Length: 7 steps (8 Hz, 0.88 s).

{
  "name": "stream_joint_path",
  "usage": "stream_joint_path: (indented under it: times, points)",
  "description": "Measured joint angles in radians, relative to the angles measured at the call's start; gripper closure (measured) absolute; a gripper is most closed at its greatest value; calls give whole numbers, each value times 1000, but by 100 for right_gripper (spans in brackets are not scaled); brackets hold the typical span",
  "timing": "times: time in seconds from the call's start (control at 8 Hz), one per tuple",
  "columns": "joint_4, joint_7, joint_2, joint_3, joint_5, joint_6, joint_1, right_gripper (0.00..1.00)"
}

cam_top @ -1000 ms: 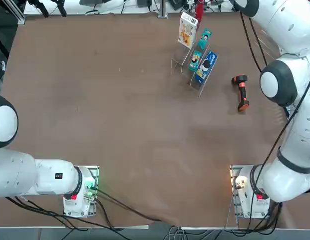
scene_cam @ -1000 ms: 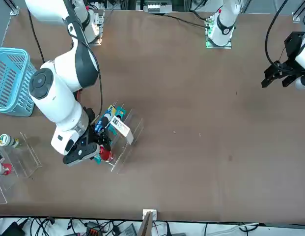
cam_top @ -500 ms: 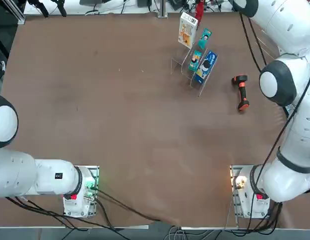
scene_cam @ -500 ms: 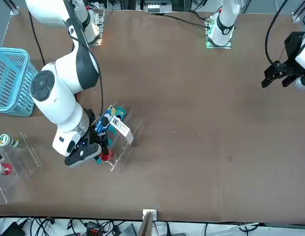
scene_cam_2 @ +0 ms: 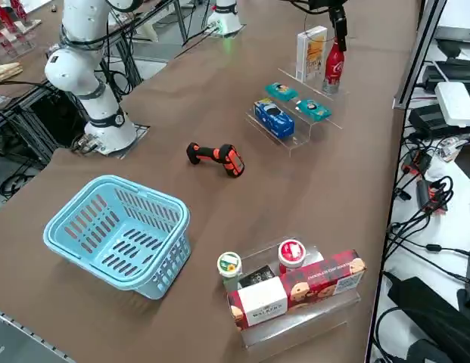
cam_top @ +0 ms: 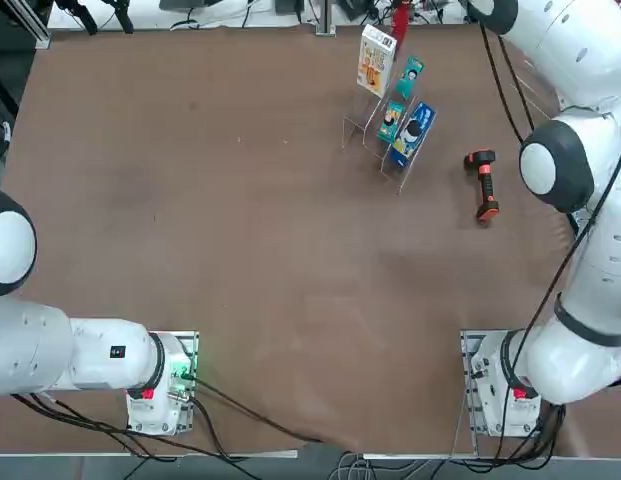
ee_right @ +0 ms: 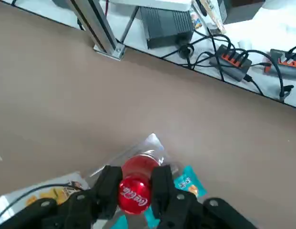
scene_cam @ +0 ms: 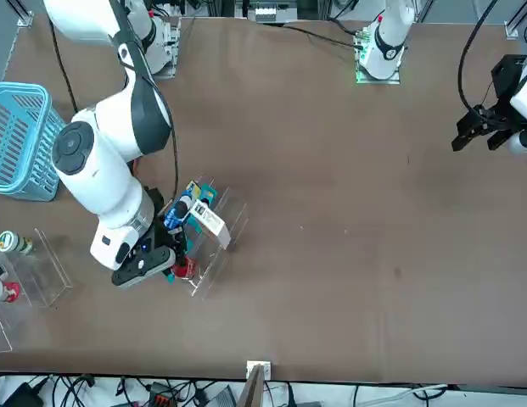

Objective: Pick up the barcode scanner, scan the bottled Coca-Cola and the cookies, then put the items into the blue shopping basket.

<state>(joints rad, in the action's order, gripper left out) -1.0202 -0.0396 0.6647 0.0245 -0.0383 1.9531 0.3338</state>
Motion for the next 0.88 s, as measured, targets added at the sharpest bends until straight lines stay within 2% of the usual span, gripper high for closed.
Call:
stream_joint_path:
  times: [0.25, 0.5, 0.75, 0.88]
  points:
    - [63, -107, -15, -2, -2, -159, -48, 63]
    - [88, -245, -78, -12, -6, -312, -98, 63]
    - [76, -375, -153, -44, -5, -482, -161, 63]
    - [33, -451, -204, -78, -5, -524, -198, 63]
